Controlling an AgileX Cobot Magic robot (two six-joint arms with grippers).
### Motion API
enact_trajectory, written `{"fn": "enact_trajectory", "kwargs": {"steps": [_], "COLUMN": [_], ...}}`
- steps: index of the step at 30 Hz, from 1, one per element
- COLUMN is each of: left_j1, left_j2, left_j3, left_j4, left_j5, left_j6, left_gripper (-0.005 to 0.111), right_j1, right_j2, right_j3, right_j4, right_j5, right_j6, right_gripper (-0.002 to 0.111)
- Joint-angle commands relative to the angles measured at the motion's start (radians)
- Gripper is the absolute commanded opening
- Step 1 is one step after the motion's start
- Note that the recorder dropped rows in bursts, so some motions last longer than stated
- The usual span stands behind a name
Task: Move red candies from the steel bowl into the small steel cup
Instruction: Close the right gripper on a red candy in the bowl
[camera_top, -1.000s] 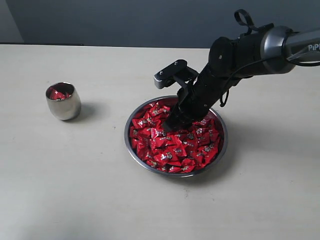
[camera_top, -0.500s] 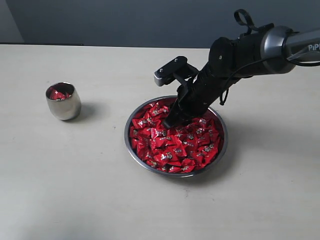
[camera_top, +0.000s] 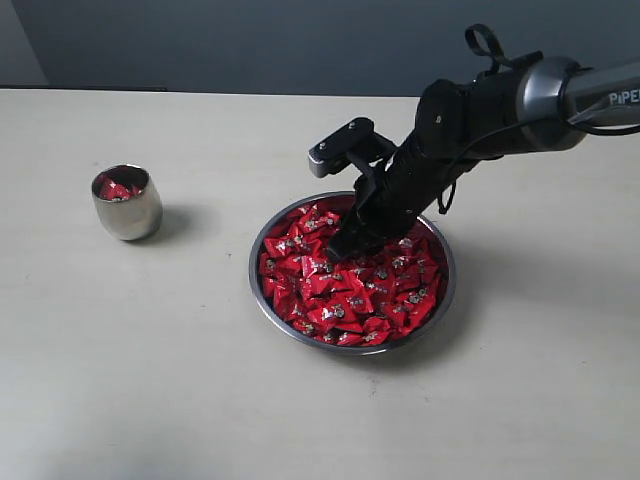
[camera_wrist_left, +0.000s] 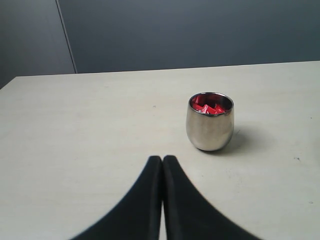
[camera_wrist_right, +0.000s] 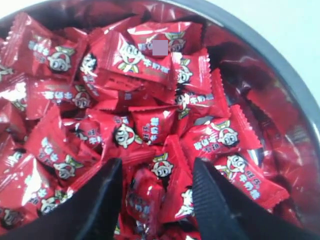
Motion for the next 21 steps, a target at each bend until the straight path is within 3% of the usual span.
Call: {"fn": "enact_trajectory", "kwargs": {"steps": [1, 10, 12, 17, 21], "left_j1": [0.001, 0.001, 0.001, 0.001, 0.001], "left_j2": [-0.004, -0.004, -0.004, -0.004, -0.004], "left_j3": [0.004, 0.004, 0.004, 0.004, 0.004], "left_j4": [-0.002, -0.002, -0.002, -0.002, -0.002], "left_j5": [-0.002, -0.002, -0.002, -0.002, -0.002], "left_j6": [-0.002, -0.002, -0.002, -0.002, -0.002], "left_gripper": [0.0, 0.0, 0.0, 0.0, 0.0], "right_j1": [-0.002, -0.002, -0.002, -0.002, -0.002], "right_j2": [0.017, 0.019, 0.019, 0.019, 0.019], "right_j3": [-0.004, -0.004, -0.004, -0.004, -0.004], "right_j4": [-0.006, -0.006, -0.006, -0.006, -0.006], "right_j5": [0.004, 0.0, 0.0, 0.002, 0.003], "right_j6": [-0.001, -0.001, -0.001, -0.001, -0.001], "right_gripper": [0.043, 0.043, 0.037, 0.003, -0.001]}}
